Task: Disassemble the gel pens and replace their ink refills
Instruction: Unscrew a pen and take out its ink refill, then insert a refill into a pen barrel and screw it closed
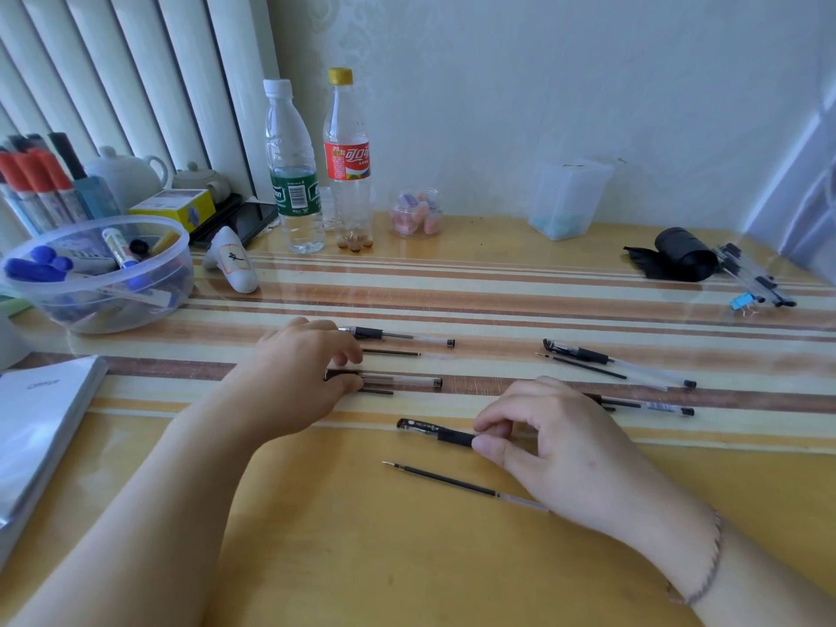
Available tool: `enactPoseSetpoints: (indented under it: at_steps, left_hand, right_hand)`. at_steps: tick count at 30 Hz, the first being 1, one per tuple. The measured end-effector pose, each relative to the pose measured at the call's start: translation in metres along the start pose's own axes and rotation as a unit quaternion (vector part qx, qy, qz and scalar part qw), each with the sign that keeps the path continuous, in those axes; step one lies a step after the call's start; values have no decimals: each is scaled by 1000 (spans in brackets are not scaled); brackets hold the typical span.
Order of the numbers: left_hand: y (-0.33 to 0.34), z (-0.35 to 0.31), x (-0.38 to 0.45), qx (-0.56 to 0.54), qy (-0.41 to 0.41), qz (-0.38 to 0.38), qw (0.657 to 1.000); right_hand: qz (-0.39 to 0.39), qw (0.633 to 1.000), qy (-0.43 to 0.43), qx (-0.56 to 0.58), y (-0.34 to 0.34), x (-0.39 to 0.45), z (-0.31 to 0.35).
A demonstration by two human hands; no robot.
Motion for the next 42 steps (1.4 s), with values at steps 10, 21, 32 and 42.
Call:
enactPoseSetpoints:
  at_steps: [10, 21, 32, 42]
  left_hand:
    - [0, -6, 2, -32, -2, -4, 999]
    - [-8, -91, -18, -145, 198, -81, 966]
    - [-4, -88, -18, -59, 197, -100, 973]
    - [-17, -73, -16, -107, 178, -160, 965]
  right_hand:
    - [-10, 1000, 2, 11, -3, 1, -2]
    - [-104, 993, -50, 23, -18, 3, 7]
    - [-109, 990, -70, 49, -28, 4, 5]
    - [-134, 985, -29, 109, -43, 2, 0]
Point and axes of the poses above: each hand's wrist, its own x-axis towards the middle knuckle, its own y-axis out of the palm, z = x × y, the point moved 4 cm from there along x, towards the middle knuckle, and after that the axes turned 7 degrees about x, right-handed, at the moved point
